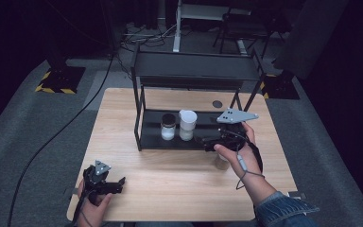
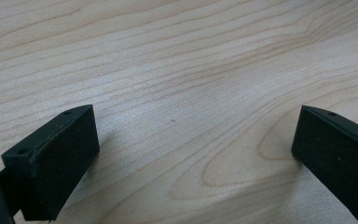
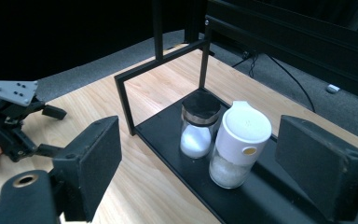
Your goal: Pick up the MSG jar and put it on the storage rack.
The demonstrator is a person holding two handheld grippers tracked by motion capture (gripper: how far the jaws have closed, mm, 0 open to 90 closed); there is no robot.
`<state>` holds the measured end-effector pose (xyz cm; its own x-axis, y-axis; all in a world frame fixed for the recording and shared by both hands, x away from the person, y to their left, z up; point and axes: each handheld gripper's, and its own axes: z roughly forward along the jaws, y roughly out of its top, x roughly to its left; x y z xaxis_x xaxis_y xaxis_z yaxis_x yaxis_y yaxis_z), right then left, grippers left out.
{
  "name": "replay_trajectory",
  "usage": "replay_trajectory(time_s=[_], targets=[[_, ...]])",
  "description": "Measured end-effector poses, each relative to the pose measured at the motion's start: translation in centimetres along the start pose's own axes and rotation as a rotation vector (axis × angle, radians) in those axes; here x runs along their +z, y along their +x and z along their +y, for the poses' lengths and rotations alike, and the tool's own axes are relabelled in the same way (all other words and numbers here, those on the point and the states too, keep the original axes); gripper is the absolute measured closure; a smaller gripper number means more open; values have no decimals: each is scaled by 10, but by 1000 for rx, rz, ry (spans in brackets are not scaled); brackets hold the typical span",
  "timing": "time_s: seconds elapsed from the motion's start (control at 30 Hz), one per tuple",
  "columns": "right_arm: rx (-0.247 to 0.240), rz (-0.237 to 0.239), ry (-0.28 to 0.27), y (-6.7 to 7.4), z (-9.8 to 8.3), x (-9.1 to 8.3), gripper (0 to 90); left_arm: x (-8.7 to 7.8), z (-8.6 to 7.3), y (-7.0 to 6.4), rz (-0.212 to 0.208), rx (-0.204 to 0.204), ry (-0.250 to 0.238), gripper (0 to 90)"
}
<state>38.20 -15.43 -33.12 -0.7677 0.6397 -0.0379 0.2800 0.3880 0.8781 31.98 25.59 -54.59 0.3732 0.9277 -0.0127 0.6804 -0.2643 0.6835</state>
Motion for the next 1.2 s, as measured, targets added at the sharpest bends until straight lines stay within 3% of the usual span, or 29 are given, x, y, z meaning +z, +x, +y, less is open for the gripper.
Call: replay_trajectory(time_s=[0.63, 1.2], targets=[[11, -22, -6, -4, -19, -26, 140, 0, 0, 0, 0, 0, 0, 2], [28, -61, 11, -15, -39, -56, 136, 0, 0, 0, 0, -1, -1, 2]])
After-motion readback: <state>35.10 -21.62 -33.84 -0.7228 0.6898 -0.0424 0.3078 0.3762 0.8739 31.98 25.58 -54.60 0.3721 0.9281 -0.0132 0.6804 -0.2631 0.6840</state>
